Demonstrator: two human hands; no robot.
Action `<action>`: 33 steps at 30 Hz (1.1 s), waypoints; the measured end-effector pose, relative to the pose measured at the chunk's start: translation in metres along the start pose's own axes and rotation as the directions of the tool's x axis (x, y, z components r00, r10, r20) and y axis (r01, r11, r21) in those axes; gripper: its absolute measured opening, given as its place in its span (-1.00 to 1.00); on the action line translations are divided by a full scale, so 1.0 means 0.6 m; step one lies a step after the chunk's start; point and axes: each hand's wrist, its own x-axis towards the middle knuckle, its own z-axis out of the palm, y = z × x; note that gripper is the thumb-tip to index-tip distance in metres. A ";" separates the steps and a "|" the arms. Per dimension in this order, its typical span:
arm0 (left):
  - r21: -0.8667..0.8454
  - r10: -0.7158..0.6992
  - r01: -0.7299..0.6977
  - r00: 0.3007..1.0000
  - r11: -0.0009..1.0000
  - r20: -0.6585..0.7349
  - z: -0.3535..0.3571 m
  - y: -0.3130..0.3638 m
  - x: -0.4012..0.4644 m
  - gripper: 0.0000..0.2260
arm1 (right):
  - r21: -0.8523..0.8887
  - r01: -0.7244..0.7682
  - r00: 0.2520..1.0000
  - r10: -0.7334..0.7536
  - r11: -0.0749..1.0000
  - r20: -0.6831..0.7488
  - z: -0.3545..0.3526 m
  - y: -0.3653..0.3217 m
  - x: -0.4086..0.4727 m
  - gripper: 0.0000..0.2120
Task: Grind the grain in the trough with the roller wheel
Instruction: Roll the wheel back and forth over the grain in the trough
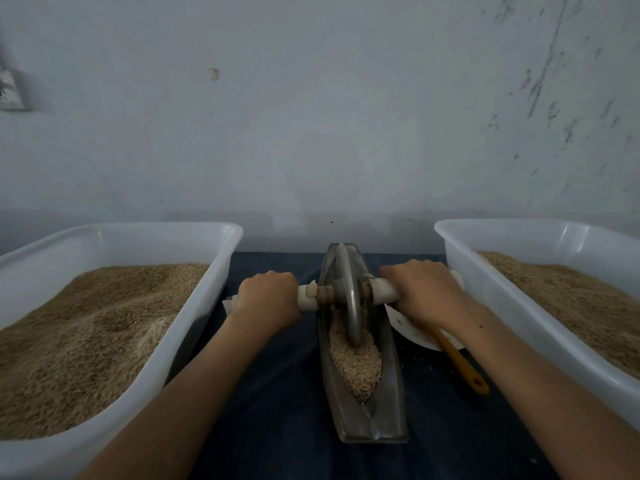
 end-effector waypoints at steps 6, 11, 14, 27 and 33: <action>0.039 0.002 -0.008 0.989 0.999 0.148 -0.013 0.001 0.001 -0.73 | 0.053 0.025 0.961 -0.038 0.998 0.273 -0.025 0.004 -0.004 -0.75; 0.016 -0.012 0.011 0.997 1.000 0.075 -0.006 0.001 0.002 -0.81 | 0.024 0.004 0.992 -0.007 1.000 0.128 -0.010 0.002 -0.002 -0.90; 0.004 -0.016 0.017 0.995 1.000 -0.095 0.002 0.005 0.000 -0.83 | 0.022 -0.023 0.998 0.024 0.999 -0.057 0.011 0.000 -0.002 -0.91; 0.038 -0.010 0.004 0.985 0.999 0.170 -0.015 0.001 0.000 -0.71 | 0.050 0.021 0.963 -0.033 0.999 0.269 -0.022 0.006 0.000 -0.77; 0.037 -0.018 0.017 0.999 0.999 0.032 -0.008 0.005 0.001 -0.81 | 0.033 -0.021 0.993 0.017 0.999 0.114 -0.002 0.004 0.002 -0.93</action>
